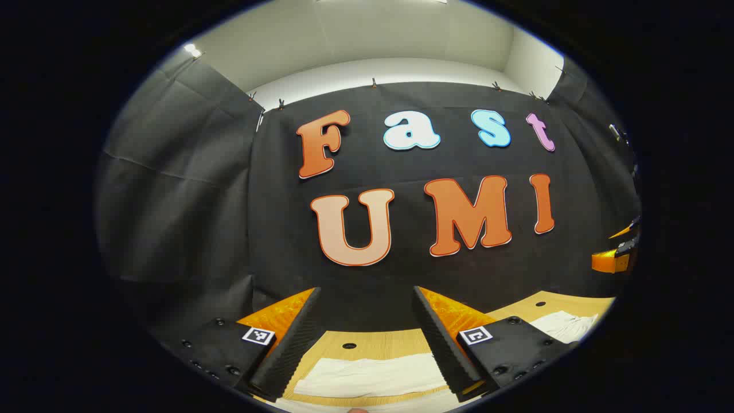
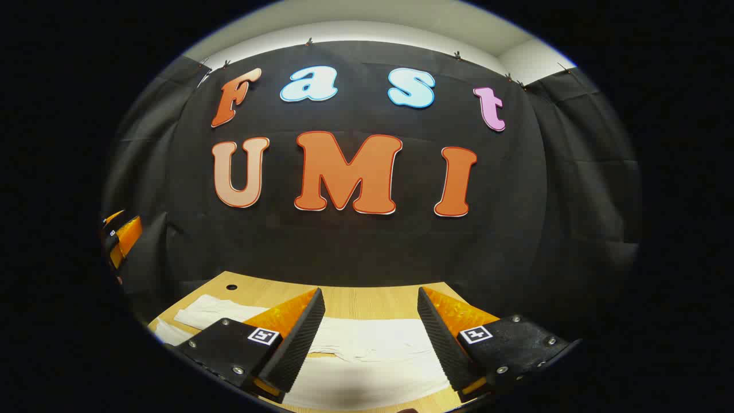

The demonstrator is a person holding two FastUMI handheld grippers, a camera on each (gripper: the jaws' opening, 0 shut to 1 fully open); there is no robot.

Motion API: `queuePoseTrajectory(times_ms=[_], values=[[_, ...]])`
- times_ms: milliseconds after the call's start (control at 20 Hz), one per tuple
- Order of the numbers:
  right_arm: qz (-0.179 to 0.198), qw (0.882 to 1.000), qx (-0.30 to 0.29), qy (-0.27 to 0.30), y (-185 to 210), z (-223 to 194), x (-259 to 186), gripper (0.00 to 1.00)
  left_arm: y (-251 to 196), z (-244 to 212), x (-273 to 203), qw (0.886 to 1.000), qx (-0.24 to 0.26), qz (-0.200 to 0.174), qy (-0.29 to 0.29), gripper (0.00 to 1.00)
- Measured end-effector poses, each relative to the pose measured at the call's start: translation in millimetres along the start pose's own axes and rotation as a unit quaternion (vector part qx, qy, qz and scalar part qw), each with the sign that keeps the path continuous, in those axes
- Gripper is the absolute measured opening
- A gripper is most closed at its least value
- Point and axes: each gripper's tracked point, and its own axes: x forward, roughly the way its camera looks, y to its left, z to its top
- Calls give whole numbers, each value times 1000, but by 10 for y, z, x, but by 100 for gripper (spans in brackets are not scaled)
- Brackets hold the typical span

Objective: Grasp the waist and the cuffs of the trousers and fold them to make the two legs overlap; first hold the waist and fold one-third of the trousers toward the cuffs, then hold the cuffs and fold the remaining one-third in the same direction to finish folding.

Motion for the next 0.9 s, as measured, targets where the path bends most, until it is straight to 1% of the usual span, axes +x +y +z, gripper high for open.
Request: queuePoseTrajectory(times_ms=[200,350,500,700,900], values=[[4,1000,-11,3,157,-8,-76,98,123,-18,8,1000,1,1,-3,100],[11,1000,-16,-2,206,15,-51,98,184,1,15,1000,8,5,-7,100],[17,1000,-21,-6,175,55,27,98,204,31,23,1000,8,20,-8,100],[17,1000,-16,-13,90,95,112,98,154,3,59,1000,10,28,-1,100],[14,1000,-10,-4,-16,30,132,99,107,-50,48,999,6,33,6,100]])
